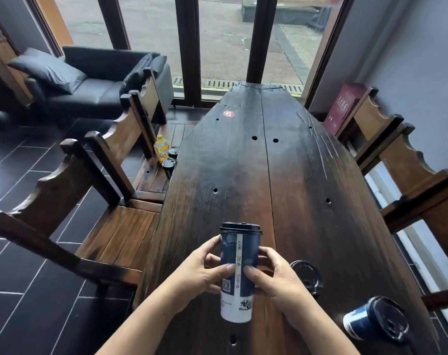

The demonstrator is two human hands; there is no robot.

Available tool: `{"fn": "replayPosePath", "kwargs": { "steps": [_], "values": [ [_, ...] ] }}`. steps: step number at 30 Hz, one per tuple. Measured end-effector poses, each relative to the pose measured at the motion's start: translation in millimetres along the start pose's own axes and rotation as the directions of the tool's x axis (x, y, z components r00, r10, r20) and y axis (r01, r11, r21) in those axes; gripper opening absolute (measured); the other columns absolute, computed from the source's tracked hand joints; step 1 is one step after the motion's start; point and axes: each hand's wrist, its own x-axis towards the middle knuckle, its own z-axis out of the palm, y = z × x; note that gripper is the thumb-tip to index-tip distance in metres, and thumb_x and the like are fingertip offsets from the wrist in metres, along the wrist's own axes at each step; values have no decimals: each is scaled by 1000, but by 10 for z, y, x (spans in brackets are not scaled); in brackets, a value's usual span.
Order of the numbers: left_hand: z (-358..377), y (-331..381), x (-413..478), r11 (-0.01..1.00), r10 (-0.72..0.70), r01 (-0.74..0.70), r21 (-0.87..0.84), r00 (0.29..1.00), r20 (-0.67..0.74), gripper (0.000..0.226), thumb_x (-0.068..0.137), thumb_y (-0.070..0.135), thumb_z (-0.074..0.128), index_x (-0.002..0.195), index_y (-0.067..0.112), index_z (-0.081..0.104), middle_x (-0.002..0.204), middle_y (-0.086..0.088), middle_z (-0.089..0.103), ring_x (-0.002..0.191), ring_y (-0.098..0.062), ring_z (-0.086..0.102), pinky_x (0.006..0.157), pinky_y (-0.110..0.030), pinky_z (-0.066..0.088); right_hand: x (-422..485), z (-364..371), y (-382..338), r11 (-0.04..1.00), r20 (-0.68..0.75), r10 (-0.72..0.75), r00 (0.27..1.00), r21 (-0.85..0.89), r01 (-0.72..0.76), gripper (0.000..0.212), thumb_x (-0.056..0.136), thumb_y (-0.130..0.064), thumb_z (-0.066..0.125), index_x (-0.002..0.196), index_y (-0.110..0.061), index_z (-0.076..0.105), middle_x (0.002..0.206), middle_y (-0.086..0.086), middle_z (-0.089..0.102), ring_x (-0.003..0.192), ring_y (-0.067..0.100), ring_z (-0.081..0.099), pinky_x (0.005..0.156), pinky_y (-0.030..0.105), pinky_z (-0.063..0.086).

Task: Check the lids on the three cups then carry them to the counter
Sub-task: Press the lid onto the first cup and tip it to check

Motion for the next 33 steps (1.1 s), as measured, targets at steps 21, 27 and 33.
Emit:
{"fn": "replayPosePath", "kwargs": {
  "steps": [21, 27, 33],
  "values": [
    [-815, -545, 1304, 921, 19, 28, 389, 993, -117, 83, 87, 30, 83, 146, 57, 32, 104, -4, 74, 86, -22, 73, 77, -47, 65, 1620, 293, 549, 921, -17, -13, 1000, -390, 5, 36, 90, -22, 79, 123, -25, 65, 116, -8, 75, 108, 7, 70, 102, 37, 57],
    [-948, -731, 1459, 891, 162, -77, 448, 975, -155, 89, 88, 25, 82, 153, 54, 29, 108, 8, 76, 90, -8, 77, 90, -36, 62, 1893, 347, 751, 909, 0, -126, 992, -401, 115, 39, 88, -17, 80, 121, -27, 63, 117, -14, 75, 110, -1, 70, 94, 25, 58],
    [-996, -1072, 1639, 862, 291, -191, 469, 945, -149, 92, 86, 17, 83, 148, 56, 29, 110, 8, 76, 94, -3, 77, 89, -26, 61, 2002, 345, 1012, 914, -12, -212, 977, -356, 194, 44, 89, -11, 78, 125, -29, 61, 118, -15, 75, 109, -4, 71, 89, 16, 57]
  ]
}}
